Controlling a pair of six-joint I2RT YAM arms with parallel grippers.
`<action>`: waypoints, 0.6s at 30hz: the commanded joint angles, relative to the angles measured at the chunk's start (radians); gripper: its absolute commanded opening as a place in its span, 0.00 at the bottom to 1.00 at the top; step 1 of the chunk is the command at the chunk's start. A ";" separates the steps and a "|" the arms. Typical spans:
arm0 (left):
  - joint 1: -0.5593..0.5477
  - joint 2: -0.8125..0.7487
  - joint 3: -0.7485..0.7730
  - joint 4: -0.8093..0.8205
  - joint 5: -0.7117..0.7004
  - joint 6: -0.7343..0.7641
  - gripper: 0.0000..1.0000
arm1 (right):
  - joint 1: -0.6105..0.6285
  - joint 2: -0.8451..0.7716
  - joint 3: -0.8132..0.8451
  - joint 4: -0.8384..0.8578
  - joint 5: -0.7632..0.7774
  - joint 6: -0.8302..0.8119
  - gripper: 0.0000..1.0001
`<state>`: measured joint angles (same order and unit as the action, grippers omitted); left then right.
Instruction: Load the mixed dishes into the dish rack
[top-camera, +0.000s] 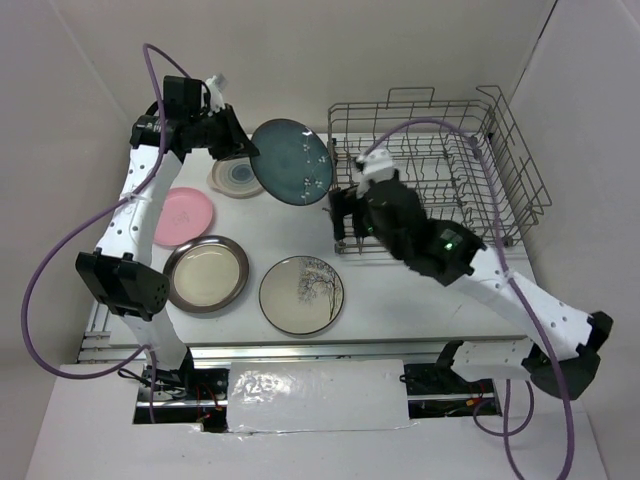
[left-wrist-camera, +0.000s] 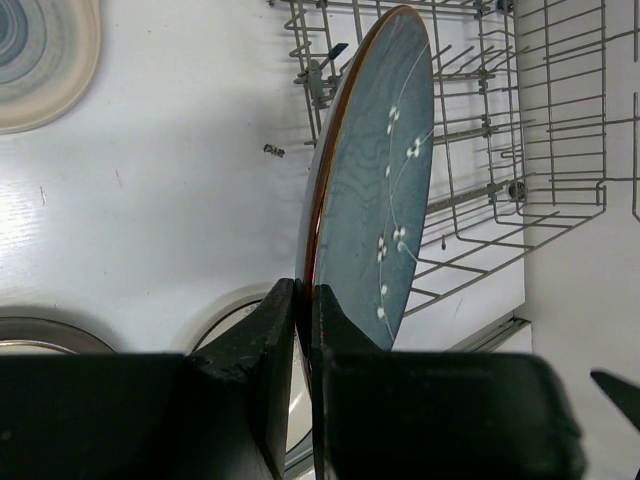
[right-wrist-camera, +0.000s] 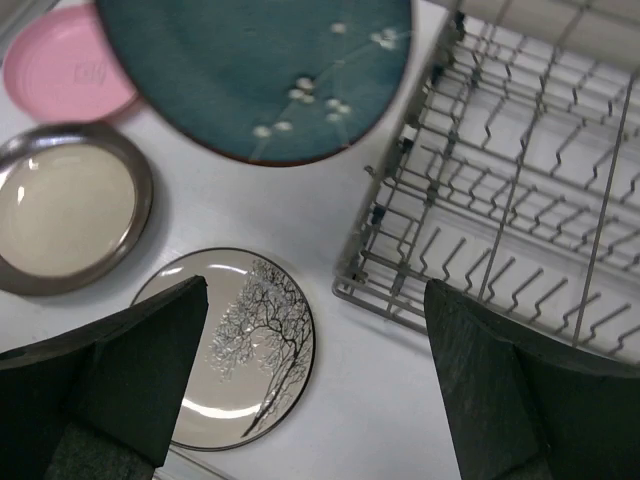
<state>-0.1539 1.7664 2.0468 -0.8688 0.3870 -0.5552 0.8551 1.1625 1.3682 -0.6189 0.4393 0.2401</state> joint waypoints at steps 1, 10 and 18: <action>-0.003 -0.085 0.030 0.108 0.052 -0.052 0.00 | 0.197 0.041 -0.016 0.191 0.297 -0.323 0.95; -0.006 -0.107 0.007 0.067 0.033 -0.048 0.00 | 0.360 0.259 0.038 0.475 0.375 -0.738 0.98; -0.007 -0.120 0.006 0.034 0.026 -0.029 0.00 | 0.354 0.380 0.090 0.533 0.308 -0.760 1.00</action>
<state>-0.1558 1.7432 2.0300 -0.9348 0.3439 -0.5529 1.2049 1.5303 1.3788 -0.1936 0.7483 -0.4725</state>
